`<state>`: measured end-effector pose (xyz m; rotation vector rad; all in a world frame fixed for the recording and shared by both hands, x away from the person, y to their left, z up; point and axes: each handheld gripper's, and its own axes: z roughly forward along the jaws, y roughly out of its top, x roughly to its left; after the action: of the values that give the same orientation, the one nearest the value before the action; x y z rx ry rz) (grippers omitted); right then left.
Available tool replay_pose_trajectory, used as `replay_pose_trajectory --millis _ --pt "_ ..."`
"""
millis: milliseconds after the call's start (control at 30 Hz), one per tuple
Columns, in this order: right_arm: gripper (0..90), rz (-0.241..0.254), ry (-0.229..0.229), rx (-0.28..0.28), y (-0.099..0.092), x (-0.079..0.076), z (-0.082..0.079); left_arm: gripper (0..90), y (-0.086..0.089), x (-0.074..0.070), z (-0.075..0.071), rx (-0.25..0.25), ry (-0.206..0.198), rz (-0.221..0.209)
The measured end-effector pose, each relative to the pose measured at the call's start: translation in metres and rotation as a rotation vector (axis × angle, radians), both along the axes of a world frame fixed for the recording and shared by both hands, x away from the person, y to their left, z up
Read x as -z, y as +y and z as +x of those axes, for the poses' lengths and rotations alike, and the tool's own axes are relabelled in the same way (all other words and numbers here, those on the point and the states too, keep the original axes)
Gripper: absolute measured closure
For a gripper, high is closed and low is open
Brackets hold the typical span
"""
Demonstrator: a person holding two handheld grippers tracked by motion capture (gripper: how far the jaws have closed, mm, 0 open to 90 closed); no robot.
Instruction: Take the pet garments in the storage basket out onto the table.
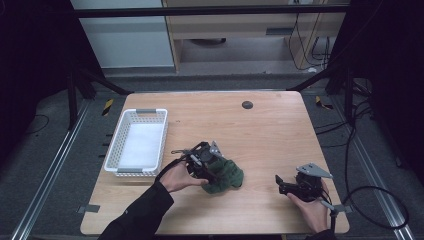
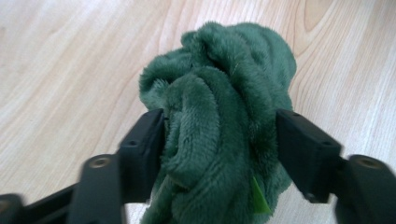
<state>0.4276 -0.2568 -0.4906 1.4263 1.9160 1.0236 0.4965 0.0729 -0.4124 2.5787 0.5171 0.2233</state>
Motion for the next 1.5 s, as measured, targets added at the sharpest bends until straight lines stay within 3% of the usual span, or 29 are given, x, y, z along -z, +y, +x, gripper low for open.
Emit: replay_pose_trajectory --millis 333,700,1000,1200,1500 --pt "6.6 0.0 0.003 0.001 0.0 0.0 0.0 24.6 0.014 -0.009 -0.003 -0.048 -0.025 -0.075" --pt "6.5 0.003 0.008 0.004 0.001 0.0 0.0 23.9 0.042 -0.02 -0.013 -0.138 -0.072 -0.238" --pt "6.3 0.003 0.007 0.007 0.001 0.0 0.0 24.8 0.064 -0.024 -0.026 -0.239 -0.138 -0.36" --pt "6.3 0.008 0.006 0.008 0.001 0.0 0.0 25.3 0.085 -0.019 -0.034 -0.29 -0.167 -0.426" --pt "6.3 0.006 0.005 0.009 0.001 0.0 0.0 33.0 0.115 -0.006 -0.044 -0.413 -0.19 -0.466"
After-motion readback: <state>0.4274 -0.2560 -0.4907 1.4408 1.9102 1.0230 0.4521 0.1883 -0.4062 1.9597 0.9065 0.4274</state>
